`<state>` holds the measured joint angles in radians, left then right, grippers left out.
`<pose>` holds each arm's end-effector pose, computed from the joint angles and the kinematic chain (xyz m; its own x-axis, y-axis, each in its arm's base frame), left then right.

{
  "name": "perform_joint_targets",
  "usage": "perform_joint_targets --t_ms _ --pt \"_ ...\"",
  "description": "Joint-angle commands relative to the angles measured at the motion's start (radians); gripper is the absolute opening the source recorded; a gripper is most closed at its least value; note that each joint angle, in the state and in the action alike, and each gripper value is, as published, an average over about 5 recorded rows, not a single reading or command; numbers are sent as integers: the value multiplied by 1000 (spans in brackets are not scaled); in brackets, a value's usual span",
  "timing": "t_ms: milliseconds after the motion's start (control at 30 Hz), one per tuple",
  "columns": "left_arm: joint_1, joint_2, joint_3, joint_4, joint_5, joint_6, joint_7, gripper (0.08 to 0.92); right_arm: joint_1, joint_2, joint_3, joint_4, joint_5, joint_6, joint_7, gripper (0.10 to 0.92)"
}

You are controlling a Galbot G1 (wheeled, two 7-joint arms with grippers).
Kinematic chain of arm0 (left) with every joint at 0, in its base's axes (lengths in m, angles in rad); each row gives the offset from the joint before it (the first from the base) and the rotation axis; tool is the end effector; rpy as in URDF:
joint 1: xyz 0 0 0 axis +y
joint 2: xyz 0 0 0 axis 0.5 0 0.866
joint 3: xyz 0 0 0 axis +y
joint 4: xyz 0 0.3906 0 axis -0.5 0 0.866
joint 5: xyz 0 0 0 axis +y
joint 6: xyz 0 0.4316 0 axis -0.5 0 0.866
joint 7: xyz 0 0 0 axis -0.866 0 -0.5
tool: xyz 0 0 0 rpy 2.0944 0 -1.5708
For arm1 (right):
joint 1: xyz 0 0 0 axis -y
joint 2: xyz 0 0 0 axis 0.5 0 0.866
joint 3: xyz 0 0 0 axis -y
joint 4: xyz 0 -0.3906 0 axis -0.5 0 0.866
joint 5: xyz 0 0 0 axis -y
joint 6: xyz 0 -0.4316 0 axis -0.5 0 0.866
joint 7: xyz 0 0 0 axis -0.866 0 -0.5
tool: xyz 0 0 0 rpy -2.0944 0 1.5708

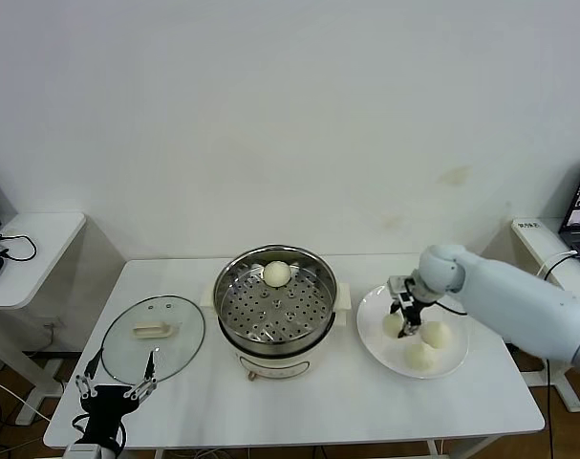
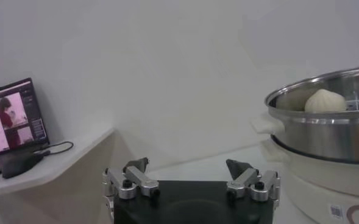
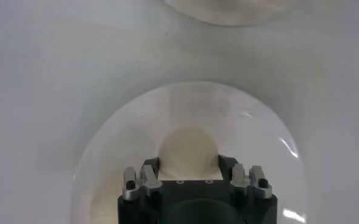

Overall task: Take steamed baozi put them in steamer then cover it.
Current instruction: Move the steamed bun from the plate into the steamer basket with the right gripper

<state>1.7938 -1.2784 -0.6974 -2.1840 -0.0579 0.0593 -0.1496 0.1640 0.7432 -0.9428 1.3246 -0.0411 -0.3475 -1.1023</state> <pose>0.1746 0.0994 -0.3231 -0.9835 -0.1293 0.1268 -0.0874 0.9521 0.2932 0.6163 -0.0834 -0.1851 -0.2001 -0.0962 0.9750 -0.9709 -0.1140 -0.2105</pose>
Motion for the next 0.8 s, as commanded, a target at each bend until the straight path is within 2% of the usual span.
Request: perform_joint_targets --t_ms 33,400,800 --pt "0 2 1 -3 0 2 0 823 188 -45 -68 62 81 -12 -11 614" --pt "-2 11 -1 -7 -4 8 -1 823 515 138 -210 112 312 -110 37 623" --pt "-2 9 -20 -9 -8 8 0 823 413 430 -232 70 461 -249 147 628"
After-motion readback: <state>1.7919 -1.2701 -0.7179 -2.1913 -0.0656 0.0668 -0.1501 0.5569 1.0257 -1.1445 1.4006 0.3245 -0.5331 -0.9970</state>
